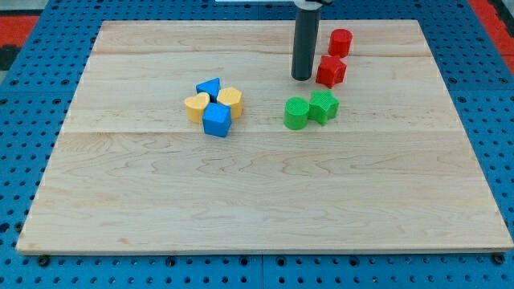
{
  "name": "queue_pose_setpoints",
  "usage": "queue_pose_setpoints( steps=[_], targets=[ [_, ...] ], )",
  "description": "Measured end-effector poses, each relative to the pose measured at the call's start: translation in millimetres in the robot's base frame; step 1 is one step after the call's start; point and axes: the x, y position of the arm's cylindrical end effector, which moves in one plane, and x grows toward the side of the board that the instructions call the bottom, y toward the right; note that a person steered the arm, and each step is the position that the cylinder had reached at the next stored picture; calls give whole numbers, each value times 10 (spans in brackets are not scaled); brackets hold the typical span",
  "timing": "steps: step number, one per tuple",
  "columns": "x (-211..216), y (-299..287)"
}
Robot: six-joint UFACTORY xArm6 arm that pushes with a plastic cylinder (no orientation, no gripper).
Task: Move the green star in between the green circle and red star
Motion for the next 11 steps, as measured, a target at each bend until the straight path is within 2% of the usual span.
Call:
queue_pose_setpoints(
  steps=[2,3,4,5,6,8,9,10,11],
  targets=[
    [-15,359],
    [-15,257],
    [81,-203],
    [406,-470],
    [744,-490],
    [1383,212],
    [1550,385],
    [1534,142],
    [1072,-51]
  ],
)
